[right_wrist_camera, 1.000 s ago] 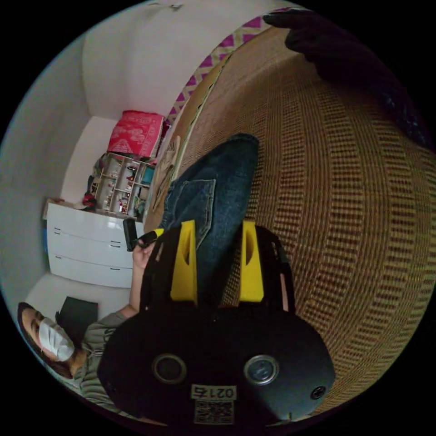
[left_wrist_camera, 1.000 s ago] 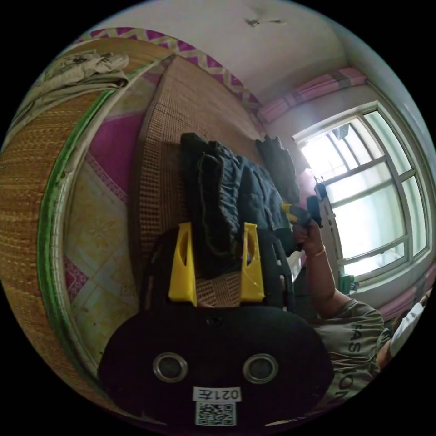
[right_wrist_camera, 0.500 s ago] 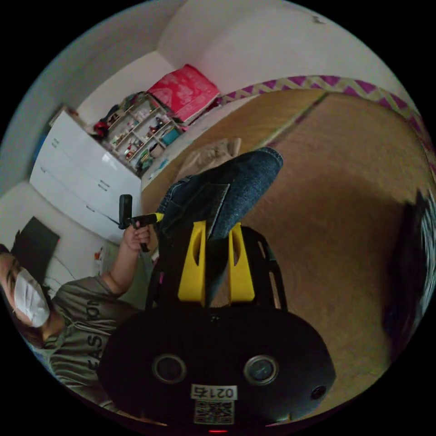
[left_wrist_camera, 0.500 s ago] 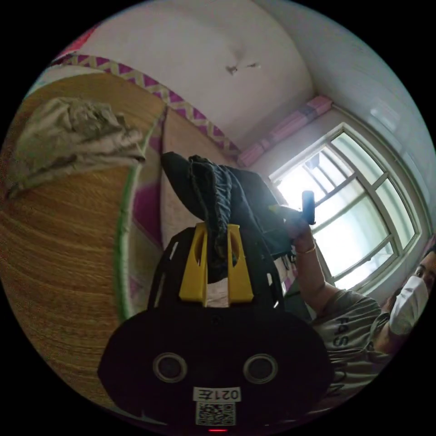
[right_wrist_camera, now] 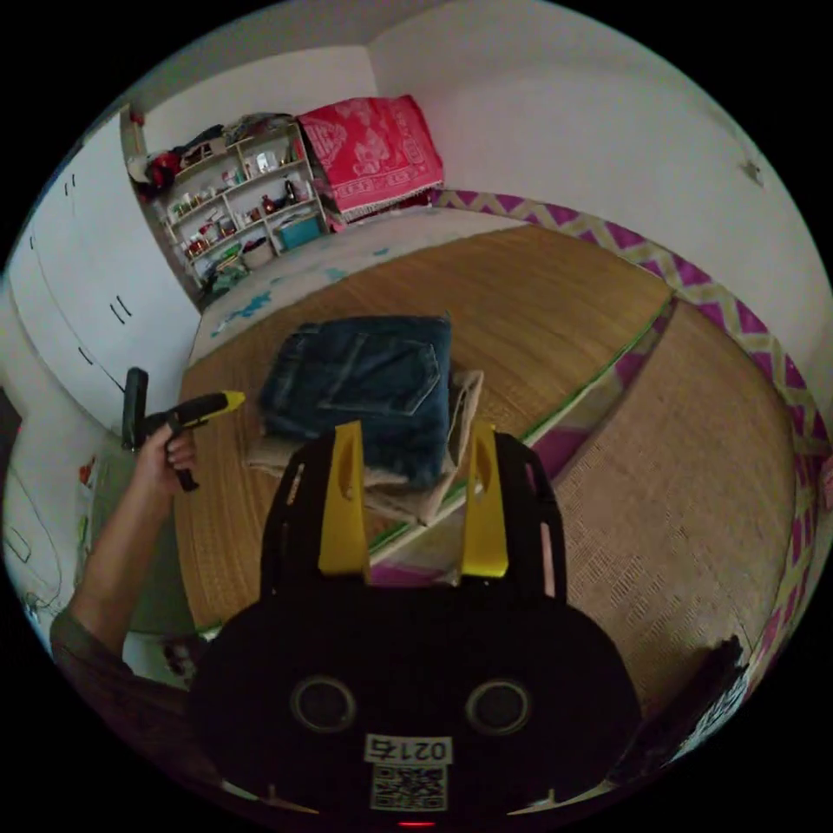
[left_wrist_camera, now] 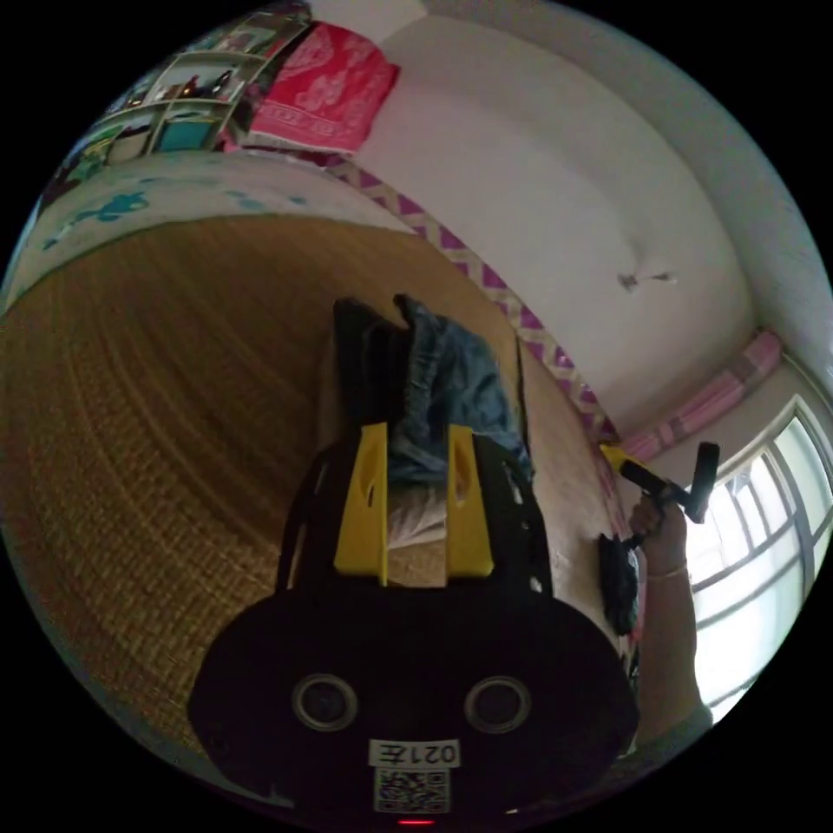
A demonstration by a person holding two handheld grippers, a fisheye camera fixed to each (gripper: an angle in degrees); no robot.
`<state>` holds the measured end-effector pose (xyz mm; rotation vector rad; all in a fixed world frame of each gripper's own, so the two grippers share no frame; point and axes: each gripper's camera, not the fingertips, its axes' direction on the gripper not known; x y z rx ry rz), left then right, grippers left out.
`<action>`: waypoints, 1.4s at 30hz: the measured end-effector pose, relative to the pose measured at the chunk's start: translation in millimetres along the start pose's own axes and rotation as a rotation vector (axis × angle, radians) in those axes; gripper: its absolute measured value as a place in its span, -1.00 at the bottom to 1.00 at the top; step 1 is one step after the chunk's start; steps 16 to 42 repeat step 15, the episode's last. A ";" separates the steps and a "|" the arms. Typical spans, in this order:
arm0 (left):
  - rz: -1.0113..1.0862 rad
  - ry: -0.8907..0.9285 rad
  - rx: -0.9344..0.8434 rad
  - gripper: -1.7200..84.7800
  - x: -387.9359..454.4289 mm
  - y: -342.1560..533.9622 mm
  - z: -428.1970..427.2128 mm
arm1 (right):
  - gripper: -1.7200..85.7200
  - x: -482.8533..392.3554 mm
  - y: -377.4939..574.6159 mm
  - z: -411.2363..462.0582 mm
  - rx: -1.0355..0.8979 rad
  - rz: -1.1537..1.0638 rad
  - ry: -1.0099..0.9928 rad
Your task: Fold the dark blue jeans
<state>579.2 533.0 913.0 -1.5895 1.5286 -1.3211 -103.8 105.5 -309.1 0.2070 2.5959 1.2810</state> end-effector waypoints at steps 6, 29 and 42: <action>0.188 0.054 -0.057 -0.79 44.0 97.2 -28.2 | -0.61 -8.6 152.2 -21.7 -0.071 -0.091 0.067; 0.458 0.138 -0.187 -0.96 164.6 286.8 -34.7 | -0.69 18.6 371.4 -172.8 0.025 0.025 0.206; 0.458 0.138 -0.187 -0.96 164.6 286.8 -34.7 | -0.69 18.6 371.4 -172.8 0.025 0.025 0.206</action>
